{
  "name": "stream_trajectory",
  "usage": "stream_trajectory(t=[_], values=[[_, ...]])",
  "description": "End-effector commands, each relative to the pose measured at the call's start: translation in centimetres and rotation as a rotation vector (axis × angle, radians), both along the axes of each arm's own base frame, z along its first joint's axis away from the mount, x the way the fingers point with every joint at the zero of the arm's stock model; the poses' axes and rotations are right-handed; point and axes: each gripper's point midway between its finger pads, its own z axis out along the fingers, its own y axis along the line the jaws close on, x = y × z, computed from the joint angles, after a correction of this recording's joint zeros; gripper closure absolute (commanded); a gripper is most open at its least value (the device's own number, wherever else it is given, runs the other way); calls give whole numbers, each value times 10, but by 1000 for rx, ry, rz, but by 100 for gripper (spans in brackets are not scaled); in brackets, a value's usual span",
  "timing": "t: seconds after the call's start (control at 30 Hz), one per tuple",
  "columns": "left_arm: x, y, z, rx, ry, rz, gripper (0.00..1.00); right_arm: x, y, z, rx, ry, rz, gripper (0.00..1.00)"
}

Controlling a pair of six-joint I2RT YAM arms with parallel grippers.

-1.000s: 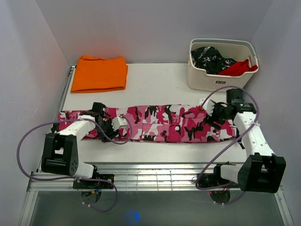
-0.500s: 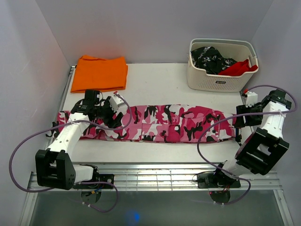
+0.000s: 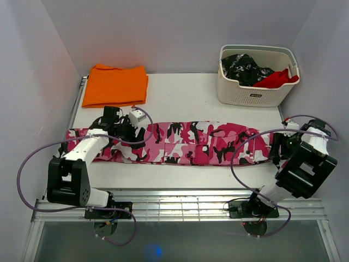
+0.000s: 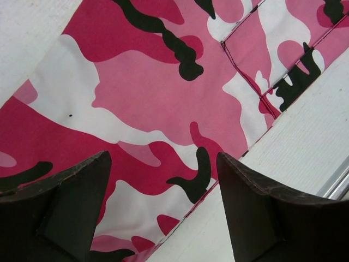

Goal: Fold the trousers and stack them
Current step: Fold the trousers

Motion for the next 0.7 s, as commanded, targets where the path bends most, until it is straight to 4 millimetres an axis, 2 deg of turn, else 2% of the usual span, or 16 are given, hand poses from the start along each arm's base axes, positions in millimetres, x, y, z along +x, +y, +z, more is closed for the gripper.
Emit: stream_trajectory(t=[0.0,0.1,0.13,0.2,0.23,0.3,0.33,0.43,0.5,0.57,0.67], values=[[0,-1,-9,-2,-4,13,12,11,-6,-9,-8,-40,-25,30],[-4,1,-23,11,22,17,13,12,-2,-18,29,-21,-24,37],[-6,2,-28,17,34,15,14,13,1,-17,46,-26,-17,48],[-6,5,-39,33,54,30,15,16,1,-15,58,-34,-9,60],[-7,6,-43,41,63,29,18,18,2,-13,64,-44,-4,73],[-9,9,-56,59,88,33,21,23,-2,-6,45,-68,1,81],[-10,9,-61,66,99,31,25,25,-5,-2,25,-79,6,90],[-12,14,-80,97,153,48,28,36,-18,10,-24,-112,12,92],[-16,17,-90,118,191,50,34,41,-25,16,-53,-122,17,92],[-19,21,-95,141,203,47,37,44,-40,21,-119,-119,30,92],[-22,24,-98,158,211,40,38,39,-56,13,-198,-88,63,92]])
